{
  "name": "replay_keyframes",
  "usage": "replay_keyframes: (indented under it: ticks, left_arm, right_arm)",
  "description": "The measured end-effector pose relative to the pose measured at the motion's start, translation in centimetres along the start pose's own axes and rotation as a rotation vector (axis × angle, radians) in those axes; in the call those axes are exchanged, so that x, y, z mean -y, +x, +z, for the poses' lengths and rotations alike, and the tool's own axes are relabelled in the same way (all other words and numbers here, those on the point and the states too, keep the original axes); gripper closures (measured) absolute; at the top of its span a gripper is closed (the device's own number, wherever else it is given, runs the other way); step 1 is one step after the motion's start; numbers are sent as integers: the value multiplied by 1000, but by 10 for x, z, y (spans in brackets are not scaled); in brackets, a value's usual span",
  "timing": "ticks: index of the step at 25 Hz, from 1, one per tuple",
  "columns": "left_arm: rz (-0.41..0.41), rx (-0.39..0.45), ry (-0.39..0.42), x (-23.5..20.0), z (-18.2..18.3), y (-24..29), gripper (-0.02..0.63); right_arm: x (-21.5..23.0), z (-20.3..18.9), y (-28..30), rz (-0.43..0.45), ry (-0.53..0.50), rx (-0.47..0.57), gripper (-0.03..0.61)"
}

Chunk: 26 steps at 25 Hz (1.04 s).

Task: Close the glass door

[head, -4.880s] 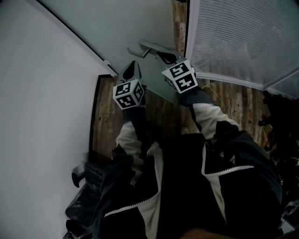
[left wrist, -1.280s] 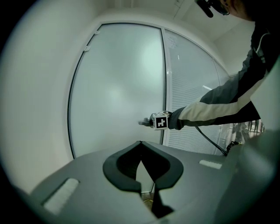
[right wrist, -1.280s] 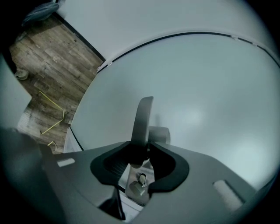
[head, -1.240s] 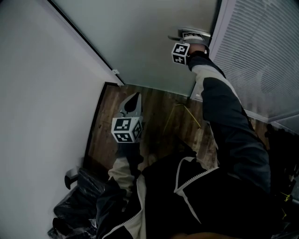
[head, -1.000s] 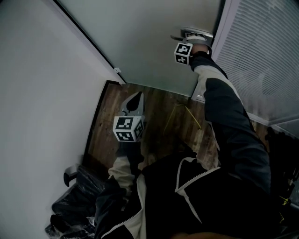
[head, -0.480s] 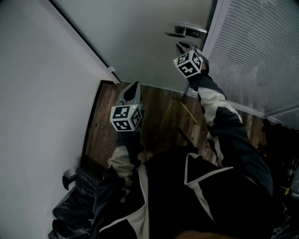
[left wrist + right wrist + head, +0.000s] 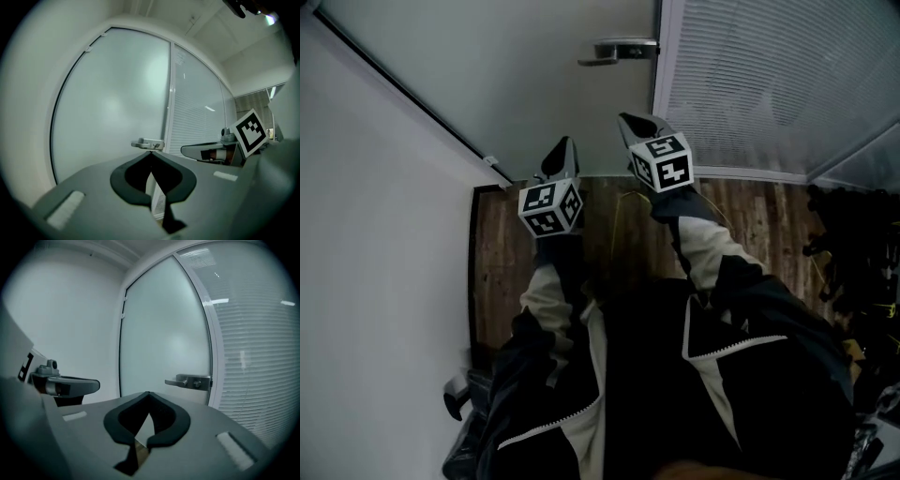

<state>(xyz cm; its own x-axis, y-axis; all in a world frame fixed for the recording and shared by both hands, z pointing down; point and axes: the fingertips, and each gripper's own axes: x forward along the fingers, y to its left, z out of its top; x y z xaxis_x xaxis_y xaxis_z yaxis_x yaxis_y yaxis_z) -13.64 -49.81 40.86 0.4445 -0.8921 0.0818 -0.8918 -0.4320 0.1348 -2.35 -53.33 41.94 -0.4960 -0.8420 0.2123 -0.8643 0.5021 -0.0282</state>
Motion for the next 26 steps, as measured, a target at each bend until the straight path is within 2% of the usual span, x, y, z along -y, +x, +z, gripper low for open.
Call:
replay_keyframes:
  ticks: [5,10,26]
  left_arm:
    - [-55,-10,-1,18,-1,9,611]
    - [-77,-15,1,27,-1,11,611]
    - [-73,-18,7,38,-3,4,611]
  right_arm:
    - [8,-2,-19,-78,-28,-23,577]
    - [11,-5,-33,-116,-40,-28,577]
    - [8,-12,-44,-96,-53,-27,577]
